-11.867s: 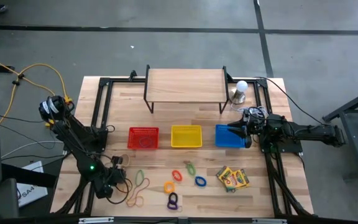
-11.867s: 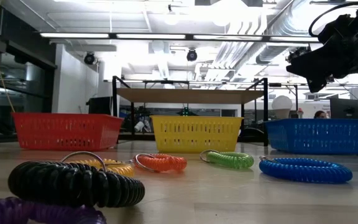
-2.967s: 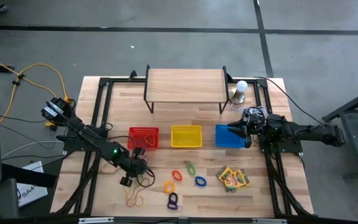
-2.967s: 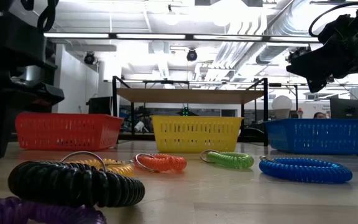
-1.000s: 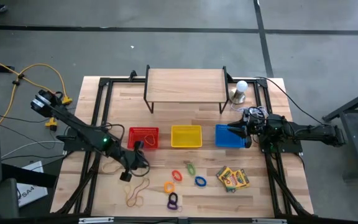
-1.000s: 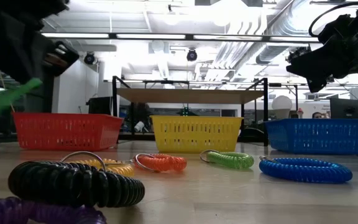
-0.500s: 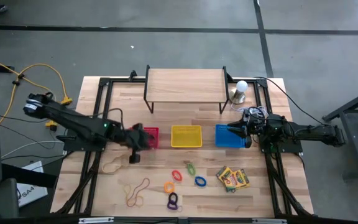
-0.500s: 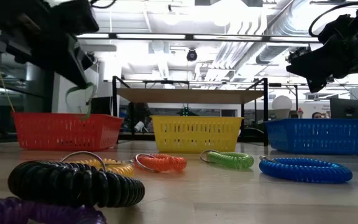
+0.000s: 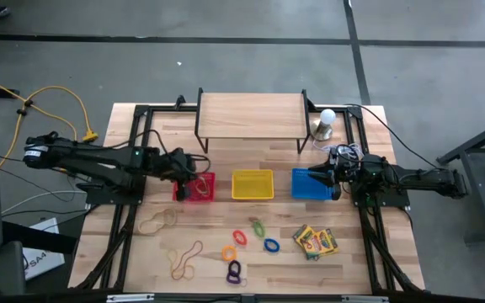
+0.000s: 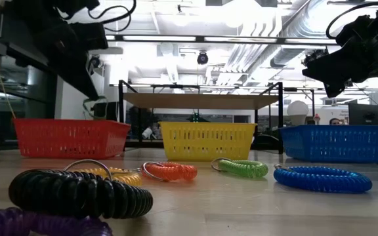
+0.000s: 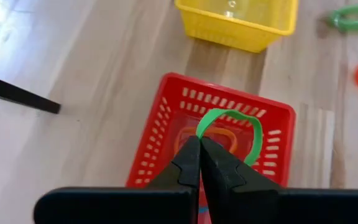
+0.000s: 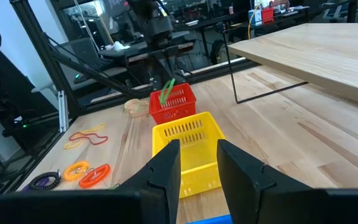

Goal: Pick & Place Office Desk Supplies
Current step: Put the green rubber band into the red bin

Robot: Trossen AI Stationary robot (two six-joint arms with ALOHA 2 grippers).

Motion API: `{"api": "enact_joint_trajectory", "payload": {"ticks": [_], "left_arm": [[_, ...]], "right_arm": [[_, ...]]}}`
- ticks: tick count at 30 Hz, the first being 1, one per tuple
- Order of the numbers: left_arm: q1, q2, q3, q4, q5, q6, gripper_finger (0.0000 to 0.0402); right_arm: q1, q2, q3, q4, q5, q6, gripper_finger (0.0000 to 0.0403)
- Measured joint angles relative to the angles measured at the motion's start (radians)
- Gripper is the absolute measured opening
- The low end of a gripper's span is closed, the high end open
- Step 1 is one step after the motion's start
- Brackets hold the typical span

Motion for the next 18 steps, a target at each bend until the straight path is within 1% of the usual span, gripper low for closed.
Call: {"api": "enact_joint_trajectory", "payload": {"ticks": [8, 11, 18], "left_arm": [[-0.004, 0.010, 0.000, -0.021, 0.000, 0.011, 0.0000], [-0.019, 0.041, 0.000, -0.048, 0.001, 0.003, 0.0000], [-0.052, 0.138, 0.000, -0.055, 0.008, 0.000, 0.0000]], "right_arm": [[0.000, 0.000, 0.000, 0.000, 0.000, 0.000, 0.0094], [0.000, 0.000, 0.000, 0.000, 0.000, 0.000, 0.0094], [0.000, 0.000, 0.000, 0.000, 0.000, 0.000, 0.0094]]}}
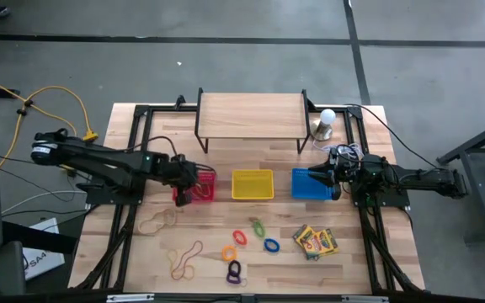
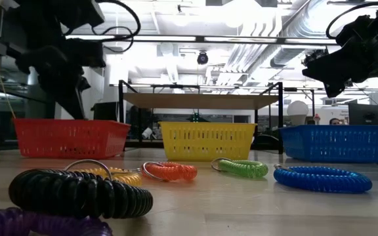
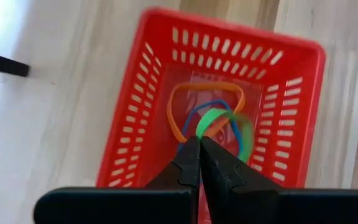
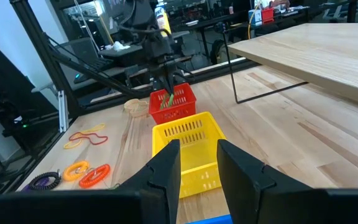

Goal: Pick & Place Office Desk Supplies
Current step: Put the green rubber band into the red bin

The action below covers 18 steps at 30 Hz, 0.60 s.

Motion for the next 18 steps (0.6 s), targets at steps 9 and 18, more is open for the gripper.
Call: {"api": "enact_joint_trajectory", "payload": {"ticks": [9, 18], "left_arm": [[0.000, 0.024, 0.000, 0.004, 0.000, -0.006, 0.0000], [0.000, 0.024, 0.000, 0.004, 0.000, -0.008, 0.0008]], "right_arm": [[0.000, 0.000, 0.000, 0.000, 0.000, 0.000, 0.0094], [0.000, 0.000, 0.000, 0.000, 0.000, 0.000, 0.0094]]}}
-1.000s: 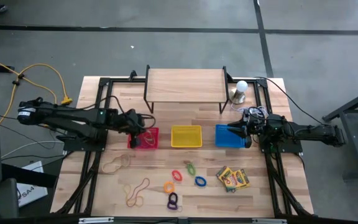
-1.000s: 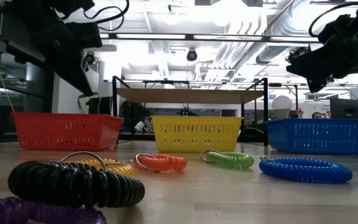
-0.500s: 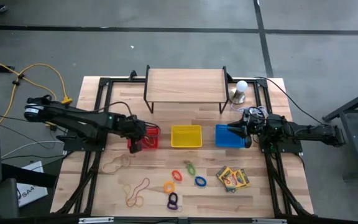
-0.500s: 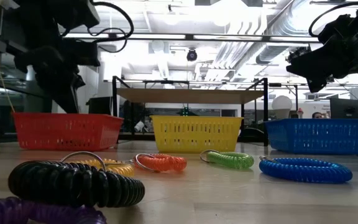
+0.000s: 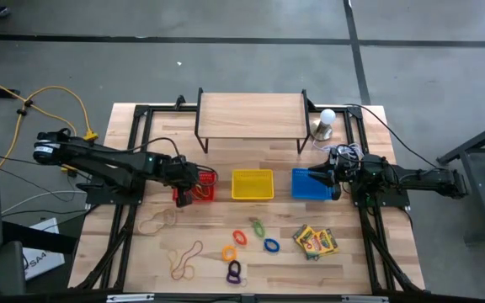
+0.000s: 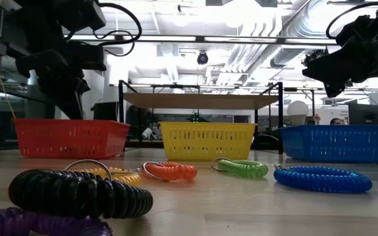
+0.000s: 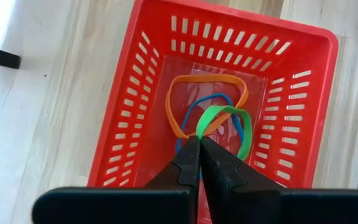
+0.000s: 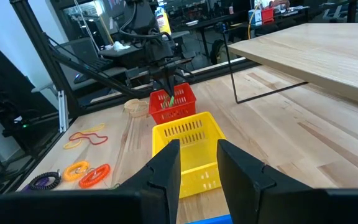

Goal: Pick & Place Office Desk Supplies
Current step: Put the green rubber band into the red bin, then put the red rubber band into the red bin

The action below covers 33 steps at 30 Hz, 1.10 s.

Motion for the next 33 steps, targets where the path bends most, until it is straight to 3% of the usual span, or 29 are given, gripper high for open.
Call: {"api": "enact_joint_trajectory", "payload": {"ticks": [9, 33], "left_arm": [[0.000, 0.000, 0.000, 0.000, 0.000, 0.000, 0.0038], [0.046, 0.000, 0.000, -0.001, -0.003, 0.039, 0.0040]], "right_arm": [[0.000, 0.000, 0.000, 0.000, 0.000, 0.000, 0.0094], [0.000, 0.000, 0.000, 0.000, 0.000, 0.000, 0.0094]]}}
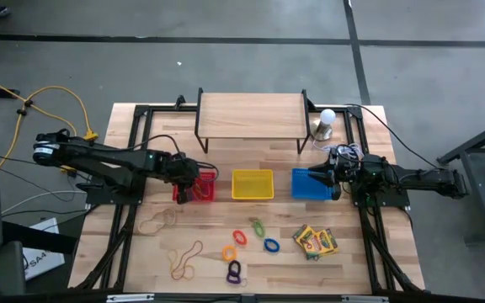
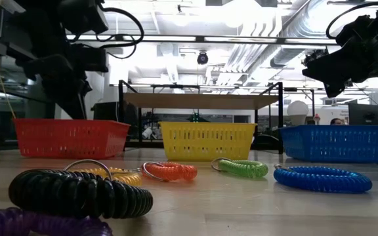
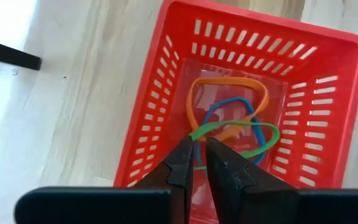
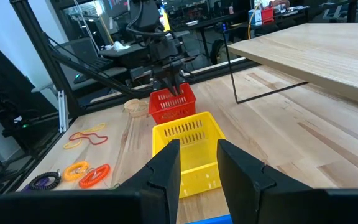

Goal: Pick & Place Office Desk Supplies
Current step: Put the red rubber band into the red bin

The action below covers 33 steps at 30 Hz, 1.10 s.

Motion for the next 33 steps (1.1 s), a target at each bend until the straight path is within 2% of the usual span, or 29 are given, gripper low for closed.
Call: {"api": "enact_joint_trajectory", "payload": {"ticks": [8, 12, 20, 33], "left_arm": [[0.000, 0.000, 0.000, -0.001, 0.001, 0.000, 0.0040], [-0.016, -0.019, -0.001, 0.024, 0.058, 0.002, 0.0040], [-0.130, -0.093, -0.001, 0.099, 0.105, 0.033, 0.0040], [-0.286, -0.117, -0.001, 0.129, 0.071, 0.029, 0.0040]], "right_arm": [[0.000, 0.000, 0.000, 0.000, 0.000, 0.000, 0.0094], [0.000, 0.000, 0.000, 0.000, 0.000, 0.000, 0.0094], [0.000, 0.000, 0.000, 0.000, 0.000, 0.000, 0.0094], [0.000, 0.000, 0.000, 0.000, 0.000, 0.000, 0.0094]]}}
